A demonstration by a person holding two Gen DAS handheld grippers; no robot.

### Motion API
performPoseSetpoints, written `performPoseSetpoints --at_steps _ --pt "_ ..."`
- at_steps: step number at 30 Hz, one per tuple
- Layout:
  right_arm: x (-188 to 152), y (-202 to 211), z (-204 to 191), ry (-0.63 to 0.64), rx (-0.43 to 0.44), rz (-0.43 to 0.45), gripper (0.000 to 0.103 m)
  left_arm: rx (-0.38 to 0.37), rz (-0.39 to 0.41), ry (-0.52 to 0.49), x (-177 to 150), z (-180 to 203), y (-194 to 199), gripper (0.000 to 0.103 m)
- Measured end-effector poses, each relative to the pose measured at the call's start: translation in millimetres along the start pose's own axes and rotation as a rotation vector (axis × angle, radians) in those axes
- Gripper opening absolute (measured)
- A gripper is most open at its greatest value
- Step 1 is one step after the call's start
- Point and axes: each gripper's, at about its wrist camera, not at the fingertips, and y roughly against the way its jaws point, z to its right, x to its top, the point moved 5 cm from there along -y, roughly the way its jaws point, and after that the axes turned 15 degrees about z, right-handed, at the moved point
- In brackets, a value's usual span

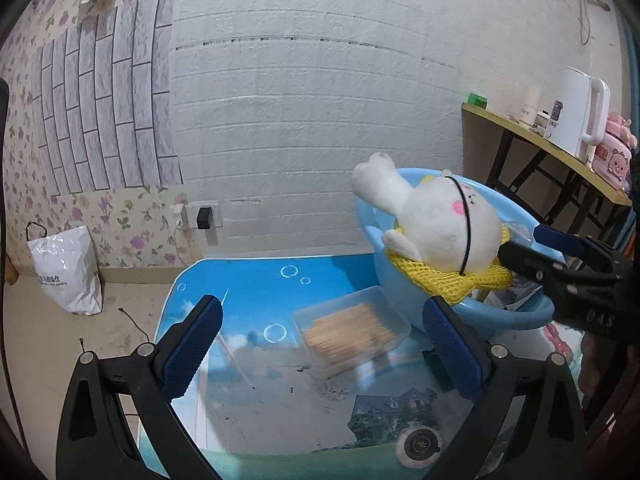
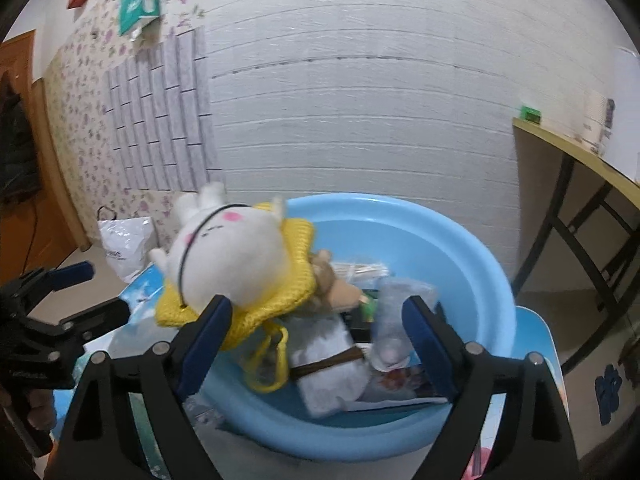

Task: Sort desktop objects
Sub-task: 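Move both tools back over the table toward the round tin and clear box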

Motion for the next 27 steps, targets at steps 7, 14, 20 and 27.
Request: performPoseSetpoints --at_steps 7,14,20,27 --pt "-3 -20 23 0.043 -0.123 -0.029 0.088 0.013 -0.01 -0.006 -1 -3 -6 0.1" --pt "2 -18 43 -0.017 -0.146 -0.018 0.088 0.049 -0.076 -0.062 -14 -1 -21 0.103" --pt "6 -2 16 0.012 -0.033 0.026 0.088 0.009 -0.135 -0.127 -33 7 -26 0.103" --pt "-3 15 8 0.007 -0.007 0.019 0.092 -0.003 -0.154 -0.135 -41 9 -14 0.103"
